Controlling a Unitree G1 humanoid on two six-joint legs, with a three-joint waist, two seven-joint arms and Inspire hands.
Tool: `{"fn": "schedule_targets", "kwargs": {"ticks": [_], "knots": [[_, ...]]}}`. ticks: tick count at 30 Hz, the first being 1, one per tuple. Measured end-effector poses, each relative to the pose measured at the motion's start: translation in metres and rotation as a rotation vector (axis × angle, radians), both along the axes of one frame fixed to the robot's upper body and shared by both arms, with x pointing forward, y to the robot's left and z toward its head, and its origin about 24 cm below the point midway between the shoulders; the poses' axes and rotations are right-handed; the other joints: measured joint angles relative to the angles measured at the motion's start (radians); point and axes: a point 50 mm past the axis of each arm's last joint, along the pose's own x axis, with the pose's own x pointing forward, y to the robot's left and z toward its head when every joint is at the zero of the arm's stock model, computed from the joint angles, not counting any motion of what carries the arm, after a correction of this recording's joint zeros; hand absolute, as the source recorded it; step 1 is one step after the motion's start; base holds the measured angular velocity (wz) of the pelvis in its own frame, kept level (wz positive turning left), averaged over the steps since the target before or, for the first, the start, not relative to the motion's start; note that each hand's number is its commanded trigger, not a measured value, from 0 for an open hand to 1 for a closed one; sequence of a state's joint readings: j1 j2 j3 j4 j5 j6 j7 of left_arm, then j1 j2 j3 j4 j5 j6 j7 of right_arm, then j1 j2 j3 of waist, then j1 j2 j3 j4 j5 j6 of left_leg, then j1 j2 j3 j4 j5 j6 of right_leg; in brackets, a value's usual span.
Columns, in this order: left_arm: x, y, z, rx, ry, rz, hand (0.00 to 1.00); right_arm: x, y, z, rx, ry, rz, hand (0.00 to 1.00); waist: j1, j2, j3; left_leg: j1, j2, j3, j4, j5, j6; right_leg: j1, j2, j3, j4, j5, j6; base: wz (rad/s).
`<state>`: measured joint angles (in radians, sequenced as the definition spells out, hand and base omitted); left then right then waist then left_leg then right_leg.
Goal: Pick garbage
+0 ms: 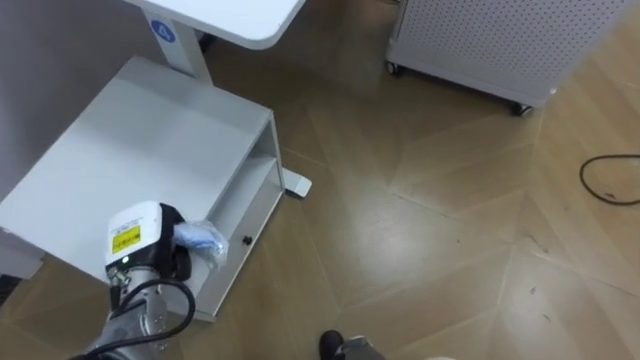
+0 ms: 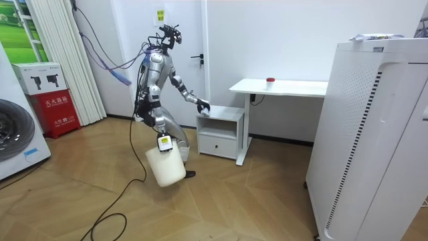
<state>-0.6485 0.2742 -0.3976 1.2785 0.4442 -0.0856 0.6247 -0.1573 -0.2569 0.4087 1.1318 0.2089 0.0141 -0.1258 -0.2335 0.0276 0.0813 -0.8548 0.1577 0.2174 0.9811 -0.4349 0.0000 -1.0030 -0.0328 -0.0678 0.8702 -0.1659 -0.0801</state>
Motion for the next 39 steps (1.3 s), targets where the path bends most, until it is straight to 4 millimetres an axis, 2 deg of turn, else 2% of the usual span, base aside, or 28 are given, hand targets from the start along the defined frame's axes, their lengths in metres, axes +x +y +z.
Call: {"fn": "schedule_targets", "kwargs": {"ticks": [4,7,11,13,15,17,19,20,22,25,27,30,35,39], "knots": [[-0.002,-0.022,-0.006,-0.081,-0.026,-0.048,1.0,0.007,-0.002,0.004,-0.049,-0.05,-0.017,1.0,0.02,0.0,-0.0001,0.028,-0.014,-0.002,-0.049,0.02,0.002,0.031,-0.008,-0.003,-0.039,0.006,0.006,0.09],[-0.006,-0.041,-0.01,-0.182,-0.069,-0.086,1.0,0.011,-0.004,0.007,-0.086,-0.068,-0.013,1.0,0.045,-0.001,-0.0002,0.044,-0.012,-0.001,-0.074,0.029,-0.008,0.051,-0.002,-0.004,-0.069,0.022,-0.002,-0.04],[-0.016,-0.071,-0.019,-0.314,-0.066,-0.141,1.0,0.024,-0.005,0.014,-0.153,-0.108,0.026,1.0,0.058,-0.003,0.0,0.057,-0.017,0.005,-0.104,0.037,0.0,0.062,-0.002,0.001,-0.096,0.029,0.002,-0.03],[-0.019,-0.088,-0.02,-0.36,-0.052,-0.186,1.0,0.032,-0.006,0.018,-0.185,-0.127,0.048,1.0,0.083,-0.009,0.0013,0.059,-0.017,0.016,-0.113,0.037,0.001,0.06,0.0,0.011,-0.101,0.03,0.004,-0.1],[-0.028,-0.112,-0.022,-0.45,-0.056,-0.246,1.0,0.04,-0.006,0.023,-0.231,-0.155,0.081,1.0,0.105,-0.018,-0.0007,0.063,-0.024,0.019,-0.127,0.038,0.001,0.06,-0.001,0.016,-0.106,0.029,0.007,-0.02],[-0.035,-0.12,-0.025,-0.482,-0.044,-0.28,1.0,0.052,-0.006,0.031,-0.258,-0.197,0.081,1.0,0.111,-0.029,-0.0037,0.066,-0.03,0.019,-0.139,0.043,0.002,0.06,-0.003,0.018,-0.11,0.03,0.008,0.02],[-0.04,-0.127,-0.027,-0.5,-0.019,-0.314,1.0,0.062,-0.005,0.037,-0.275,-0.24,0.068,1.0,0.12,-0.044,-0.0108,0.069,-0.029,0.019,-0.145,0.044,0.0,0.06,0.0,0.018,-0.116,0.031,0.008,-0.02],[-0.042,-0.132,-0.028,-0.509,-0.003,-0.343,1.0,0.066,-0.005,0.042,-0.274,-0.272,0.052,1.0,0.129,-0.056,-0.0184,0.072,-0.028,0.02,-0.153,0.046,-0.002,0.061,0.004,0.021,-0.125,0.035,0.008,-0.07],[-0.047,-0.135,-0.03,-0.521,0.004,-0.362,1.0,0.075,-0.004,0.05,-0.251,-0.335,0.01,1.0,0.138,-0.069,-0.0252,0.076,-0.021,0.022,-0.149,0.045,-0.001,0.065,0.013,0.025,-0.128,0.036,0.008,-0.14],[-0.052,-0.141,-0.033,-0.526,0.043,-0.401,1.0,0.089,-0.001,0.062,-0.158,-0.441,-0.108,1.0,0.153,-0.075,-0.0242,0.094,-0.011,0.021,-0.15,0.042,0.004,0.09,0.024,0.024,-0.15,0.044,0.008,-0.15],[-0.054,-0.144,-0.035,-0.529,0.065,-0.421,1.0,0.101,0.018,0.072,0.007,-0.556,-0.226,1.0,0.149,-0.077,-0.0245,0.107,-0.012,0.021,-0.155,0.042,0.004,0.104,0.024,0.022,-0.159,0.047,0.01,0.0],[-0.058,-0.148,-0.038,-0.542,0.1,-0.443,1.0,0.11,0.041,0.078,0.153,-0.622,-0.286,1.0,0.149,-0.079,-0.0244,0.126,-0.014,0.02,-0.162,0.042,0.004,0.124,0.02,0.018,-0.164,0.046,0.011,0.03],[-0.07,-0.148,-0.049,-0.56,0.177,-0.457,1.0,0.116,0.063,0.082,0.222,-0.65,-0.202,1.0,0.155,-0.083,-0.0239,0.149,-0.021,0.023,-0.184,0.046,0.01,0.149,0.012,0.011,-0.18,0.047,0.017,0.04],[-0.075,-0.152,-0.053,-0.571,0.217,-0.483,1.0,0.116,0.07,0.082,0.244,-0.641,-0.156,1.0,0.155,-0.094,-0.0237,0.149,-0.032,0.023,-0.191,0.05,0.016,0.148,0.0,0.01,-0.18,0.044,0.024,0.06]]}}
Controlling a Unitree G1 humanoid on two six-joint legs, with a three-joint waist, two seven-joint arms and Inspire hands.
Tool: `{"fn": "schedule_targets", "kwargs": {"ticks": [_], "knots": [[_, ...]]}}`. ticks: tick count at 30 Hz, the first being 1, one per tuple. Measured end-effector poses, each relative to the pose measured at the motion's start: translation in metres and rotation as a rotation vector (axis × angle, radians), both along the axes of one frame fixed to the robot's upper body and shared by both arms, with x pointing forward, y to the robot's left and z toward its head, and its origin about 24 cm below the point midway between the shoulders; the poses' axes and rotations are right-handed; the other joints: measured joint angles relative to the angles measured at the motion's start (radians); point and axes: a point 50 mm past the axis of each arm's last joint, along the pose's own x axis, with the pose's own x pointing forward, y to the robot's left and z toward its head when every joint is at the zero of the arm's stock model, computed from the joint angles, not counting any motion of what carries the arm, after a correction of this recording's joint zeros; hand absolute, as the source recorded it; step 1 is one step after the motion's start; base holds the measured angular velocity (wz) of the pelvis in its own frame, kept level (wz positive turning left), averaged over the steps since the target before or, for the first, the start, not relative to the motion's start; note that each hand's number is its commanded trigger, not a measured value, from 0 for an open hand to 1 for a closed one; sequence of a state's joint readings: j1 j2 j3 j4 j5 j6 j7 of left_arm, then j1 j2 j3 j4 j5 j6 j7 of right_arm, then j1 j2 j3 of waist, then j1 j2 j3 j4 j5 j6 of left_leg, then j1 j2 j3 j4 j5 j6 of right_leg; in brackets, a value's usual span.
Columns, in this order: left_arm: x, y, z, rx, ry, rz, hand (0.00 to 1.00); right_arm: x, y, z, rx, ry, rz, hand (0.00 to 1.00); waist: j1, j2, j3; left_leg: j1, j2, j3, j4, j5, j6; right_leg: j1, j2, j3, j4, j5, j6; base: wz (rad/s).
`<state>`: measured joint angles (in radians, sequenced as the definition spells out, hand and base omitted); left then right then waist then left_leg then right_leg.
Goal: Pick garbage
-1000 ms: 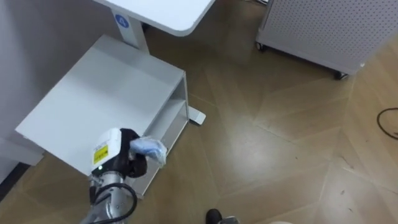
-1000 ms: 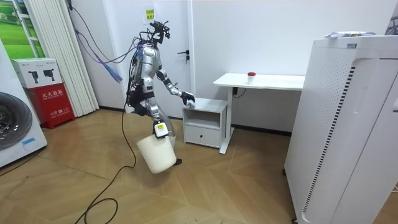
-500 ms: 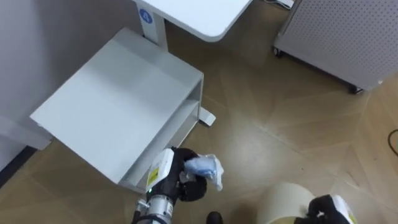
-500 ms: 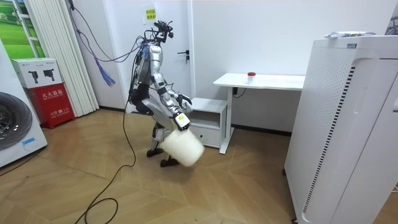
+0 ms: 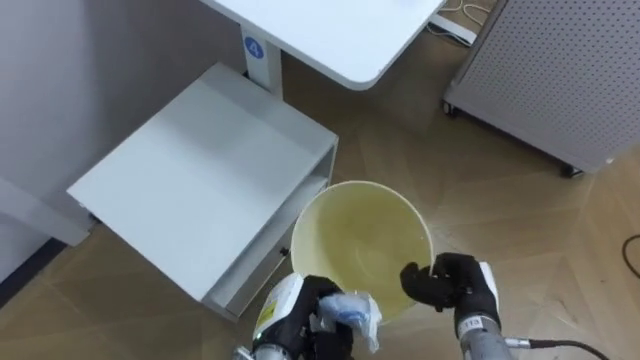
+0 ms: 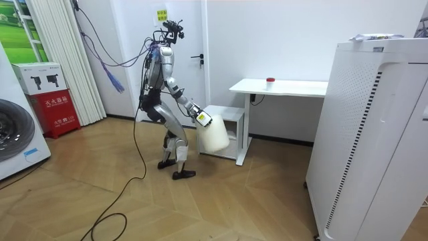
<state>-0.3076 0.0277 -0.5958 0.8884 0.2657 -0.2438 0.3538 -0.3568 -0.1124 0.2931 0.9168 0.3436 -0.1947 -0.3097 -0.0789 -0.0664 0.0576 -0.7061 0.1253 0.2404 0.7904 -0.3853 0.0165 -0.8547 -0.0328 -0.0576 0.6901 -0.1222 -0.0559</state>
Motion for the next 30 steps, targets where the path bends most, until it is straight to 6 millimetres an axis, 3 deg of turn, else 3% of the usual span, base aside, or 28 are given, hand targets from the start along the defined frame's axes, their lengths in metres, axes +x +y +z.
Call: {"fn": "schedule_targets", "kwargs": {"ticks": [3,8,13,23,30], "knots": [[-0.002,-0.002,-0.001,-0.004,0.012,-0.016,1.0,-0.004,-0.002,-0.004,-0.001,0.015,-0.01,1.0,-0.001,-0.016,-0.0028,0.0,0.001,0.004,0.001,-0.001,0.003,0.0,-0.001,-0.003,-0.001,-0.001,0.002,-0.03],[-0.003,-0.004,-0.001,-0.005,0.016,-0.028,1.0,-0.007,-0.001,-0.007,0.006,0.026,-0.011,1.0,-0.001,-0.019,-0.0031,-0.001,0.003,0.005,0.0,-0.002,0.005,0.001,-0.004,-0.015,-0.009,0.0,0.002,-0.03],[-0.003,-0.004,-0.002,-0.005,0.027,-0.041,1.0,-0.007,0.001,-0.006,0.006,0.022,0.002,1.0,0.007,-0.017,-0.0042,-0.002,0.017,0.004,0.001,-0.002,0.005,0.005,-0.005,-0.029,-0.015,0.001,-0.001,0.0],[-0.002,-0.005,0.0,-0.01,0.025,-0.05,1.0,-0.015,0.0,-0.013,0.003,0.04,0.015,1.0,0.034,-0.003,-0.0111,-0.003,0.02,0.004,0.002,-0.002,0.004,0.005,-0.01,-0.039,-0.018,0.005,-0.008,0.0],[-0.002,-0.006,0.002,-0.015,0.009,-0.056,1.0,-0.022,0.003,-0.02,0.011,0.072,0.074,1.0,0.055,0.004,-0.011,-0.003,0.019,0.003,0.003,-0.002,0.004,0.005,-0.014,-0.041,-0.015,0.006,-0.009,0.0]]}}
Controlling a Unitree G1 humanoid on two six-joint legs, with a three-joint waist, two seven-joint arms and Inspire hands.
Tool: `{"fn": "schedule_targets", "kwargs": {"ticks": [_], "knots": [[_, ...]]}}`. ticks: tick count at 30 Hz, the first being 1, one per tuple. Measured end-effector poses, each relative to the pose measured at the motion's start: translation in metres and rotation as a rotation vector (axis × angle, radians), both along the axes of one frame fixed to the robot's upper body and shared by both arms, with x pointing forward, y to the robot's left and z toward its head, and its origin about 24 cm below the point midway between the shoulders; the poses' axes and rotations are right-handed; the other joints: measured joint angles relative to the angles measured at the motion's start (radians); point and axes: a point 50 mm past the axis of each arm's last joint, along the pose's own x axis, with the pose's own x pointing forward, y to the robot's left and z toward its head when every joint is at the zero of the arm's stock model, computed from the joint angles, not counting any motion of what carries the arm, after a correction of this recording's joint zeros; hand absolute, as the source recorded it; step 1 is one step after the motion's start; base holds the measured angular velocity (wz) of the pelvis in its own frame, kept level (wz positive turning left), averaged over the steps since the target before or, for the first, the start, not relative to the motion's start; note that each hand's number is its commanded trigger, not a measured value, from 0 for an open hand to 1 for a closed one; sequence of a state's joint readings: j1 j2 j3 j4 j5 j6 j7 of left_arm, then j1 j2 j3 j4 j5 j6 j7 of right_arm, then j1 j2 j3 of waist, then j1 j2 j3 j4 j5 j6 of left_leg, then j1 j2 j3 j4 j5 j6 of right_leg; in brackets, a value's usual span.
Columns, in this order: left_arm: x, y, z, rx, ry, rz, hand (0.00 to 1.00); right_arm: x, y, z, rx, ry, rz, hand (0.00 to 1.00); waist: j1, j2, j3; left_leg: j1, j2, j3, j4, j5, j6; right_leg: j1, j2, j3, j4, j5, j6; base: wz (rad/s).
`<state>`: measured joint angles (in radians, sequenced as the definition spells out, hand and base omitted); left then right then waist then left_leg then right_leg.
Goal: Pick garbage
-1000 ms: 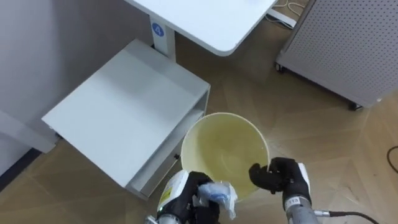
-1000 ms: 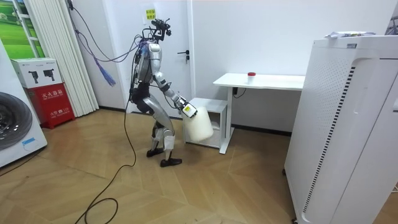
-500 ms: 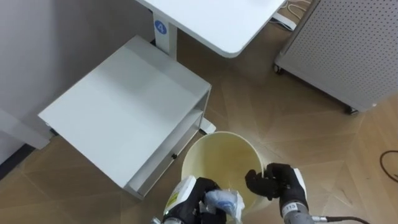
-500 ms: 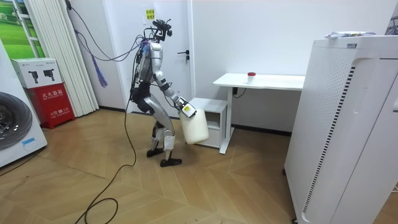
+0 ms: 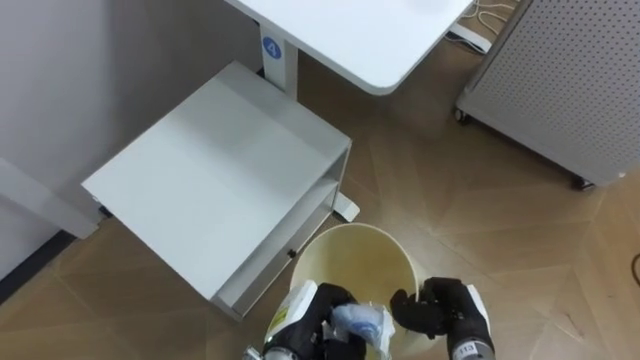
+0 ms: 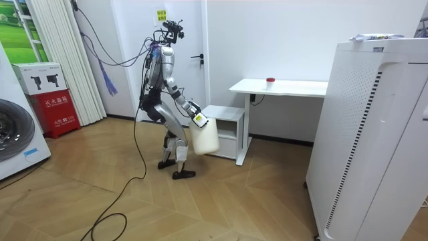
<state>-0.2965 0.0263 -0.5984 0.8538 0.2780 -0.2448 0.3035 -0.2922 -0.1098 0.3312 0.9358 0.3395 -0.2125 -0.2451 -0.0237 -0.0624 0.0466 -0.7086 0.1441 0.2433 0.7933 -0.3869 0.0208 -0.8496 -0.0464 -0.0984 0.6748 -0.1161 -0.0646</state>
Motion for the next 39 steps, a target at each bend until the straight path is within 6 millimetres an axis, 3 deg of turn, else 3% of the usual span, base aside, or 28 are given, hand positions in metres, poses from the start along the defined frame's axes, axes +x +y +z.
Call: {"fn": "schedule_targets", "kwargs": {"ticks": [4,5,7,8,20,39], "knots": [[-0.001,0.002,-0.001,-0.002,-0.002,0.015,1.0,0.0,0.001,0.0,0.009,-0.001,0.019,1.0,0.003,0.003,-0.0004,-0.002,-0.001,-0.001,0.0,0.0,0.0,0.0,-0.005,-0.01,-0.001,0.0,0.0,0.0],[-0.001,0.002,-0.001,-0.002,-0.006,0.022,0.89,0.0,0.001,0.0,0.011,-0.003,0.021,1.0,0.004,0.005,-0.0006,-0.004,-0.001,-0.001,0.001,0.0,0.0,0.0,-0.005,-0.011,-0.002,0.001,-0.001,0.0],[0.0,0.003,0.0,-0.002,-0.011,0.032,0.56,0.0,0.002,0.0,0.014,-0.003,0.029,1.0,0.004,0.006,-0.0012,-0.005,0.0,0.0,0.001,0.0,0.0,0.0,-0.005,-0.012,-0.003,0.001,-0.001,0.0],[0.0,0.004,0.0,-0.002,-0.019,0.043,0.02,0.0,0.002,0.0,0.014,-0.003,0.03,1.0,0.003,0.008,-0.0014,-0.007,0.0,-0.001,0.001,0.0,0.0,-0.001,-0.006,-0.014,-0.004,0.001,-0.001,0.0],[0.01,0.005,0.02,-0.029,-0.171,0.114,0.0,-0.002,0.005,-0.001,0.015,0.002,0.051,1.0,-0.004,0.01,-0.0016,-0.014,-0.003,0.002,0.002,0.0,0.0,-0.008,-0.016,-0.028,-0.001,0.001,-0.001,0.0],[0.012,0.013,0.024,-0.038,-0.224,0.144,0.0,-0.007,0.008,-0.004,0.01,0.014,0.077,1.0,-0.007,0.01,-0.0012,-0.014,-0.017,0.001,-0.001,0.0,0.003,-0.008,-0.032,-0.044,-0.001,0.001,-0.003,0.0]]}}
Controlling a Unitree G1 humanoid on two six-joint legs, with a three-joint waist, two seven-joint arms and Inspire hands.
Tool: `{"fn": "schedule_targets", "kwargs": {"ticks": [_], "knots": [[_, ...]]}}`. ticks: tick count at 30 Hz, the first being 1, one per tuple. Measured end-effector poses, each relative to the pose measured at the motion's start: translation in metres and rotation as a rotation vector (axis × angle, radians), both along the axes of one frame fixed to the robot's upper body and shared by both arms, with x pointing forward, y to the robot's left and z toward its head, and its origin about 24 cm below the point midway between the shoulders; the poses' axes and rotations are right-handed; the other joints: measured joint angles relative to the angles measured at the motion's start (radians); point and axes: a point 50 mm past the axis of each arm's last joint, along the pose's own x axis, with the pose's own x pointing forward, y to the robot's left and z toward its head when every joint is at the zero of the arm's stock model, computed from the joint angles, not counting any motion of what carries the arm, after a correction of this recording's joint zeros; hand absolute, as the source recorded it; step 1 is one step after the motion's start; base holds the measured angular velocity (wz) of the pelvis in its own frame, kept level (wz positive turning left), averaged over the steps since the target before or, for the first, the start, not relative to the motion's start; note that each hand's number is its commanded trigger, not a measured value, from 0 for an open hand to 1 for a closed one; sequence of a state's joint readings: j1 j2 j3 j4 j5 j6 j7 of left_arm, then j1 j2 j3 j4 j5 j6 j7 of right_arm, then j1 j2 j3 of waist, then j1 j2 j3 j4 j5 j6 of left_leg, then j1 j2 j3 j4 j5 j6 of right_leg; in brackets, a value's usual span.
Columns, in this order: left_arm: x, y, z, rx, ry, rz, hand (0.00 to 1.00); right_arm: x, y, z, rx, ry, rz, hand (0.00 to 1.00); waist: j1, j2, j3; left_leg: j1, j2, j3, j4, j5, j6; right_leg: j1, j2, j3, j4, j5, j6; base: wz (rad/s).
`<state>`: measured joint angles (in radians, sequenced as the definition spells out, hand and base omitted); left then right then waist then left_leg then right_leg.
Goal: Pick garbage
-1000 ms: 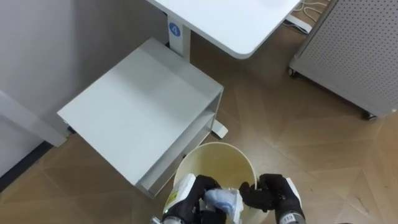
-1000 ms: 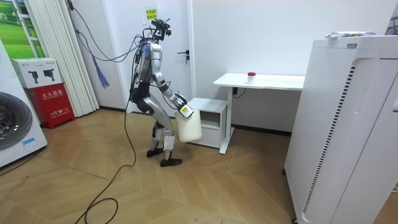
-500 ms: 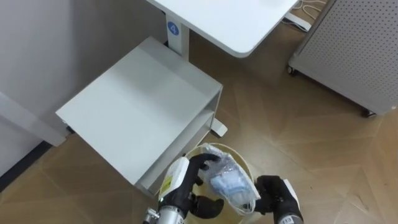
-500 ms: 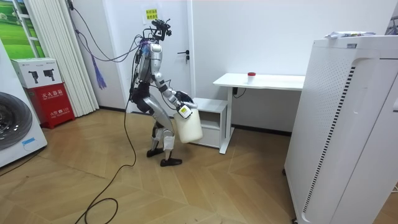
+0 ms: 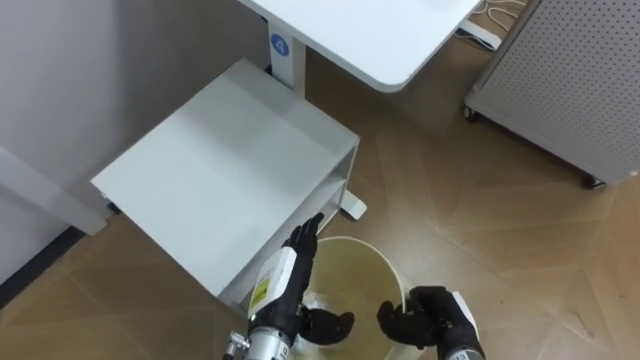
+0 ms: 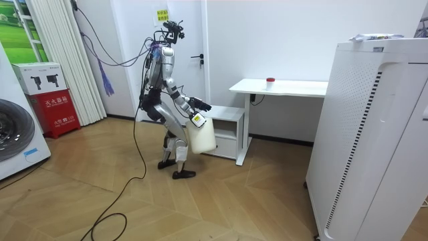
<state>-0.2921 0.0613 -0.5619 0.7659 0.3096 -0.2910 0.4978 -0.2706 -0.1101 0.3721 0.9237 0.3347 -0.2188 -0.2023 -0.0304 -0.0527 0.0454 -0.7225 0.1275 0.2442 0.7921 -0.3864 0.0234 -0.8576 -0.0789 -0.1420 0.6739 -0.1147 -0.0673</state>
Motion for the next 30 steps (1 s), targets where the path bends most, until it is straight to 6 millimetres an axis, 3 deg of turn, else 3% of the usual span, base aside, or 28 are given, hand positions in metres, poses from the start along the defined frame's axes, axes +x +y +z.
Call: {"fn": "schedule_targets", "kwargs": {"ticks": [22,26,30], "knots": [[-0.005,0.004,-0.004,-0.006,0.029,-0.032,0.0,-0.006,-0.002,-0.005,-0.022,0.019,0.052,1.0,-0.017,0.002,0.0016,0.032,0.0,-0.002,-0.022,0.001,0.002,0.031,0.007,0.002,-0.02,0.0,0.003,0.0],[0.001,0.015,0.002,-0.007,-0.006,-0.003,0.0,-0.008,-0.012,-0.007,-0.018,0.035,0.016,1.0,-0.018,0.015,0.0098,0.106,0.006,-0.001,-0.053,0.001,0.001,0.105,0.011,-0.004,-0.049,-0.003,0.006,0.0],[0.006,0.027,0.016,-0.032,-0.082,0.041,0.0,-0.017,-0.026,-0.013,-0.012,0.064,-0.051,1.0,-0.006,0.028,0.0103,0.207,0.008,-0.002,-0.107,0.004,-0.004,0.214,0.032,-0.008,-0.123,0.008,0.014,-0.05]]}}
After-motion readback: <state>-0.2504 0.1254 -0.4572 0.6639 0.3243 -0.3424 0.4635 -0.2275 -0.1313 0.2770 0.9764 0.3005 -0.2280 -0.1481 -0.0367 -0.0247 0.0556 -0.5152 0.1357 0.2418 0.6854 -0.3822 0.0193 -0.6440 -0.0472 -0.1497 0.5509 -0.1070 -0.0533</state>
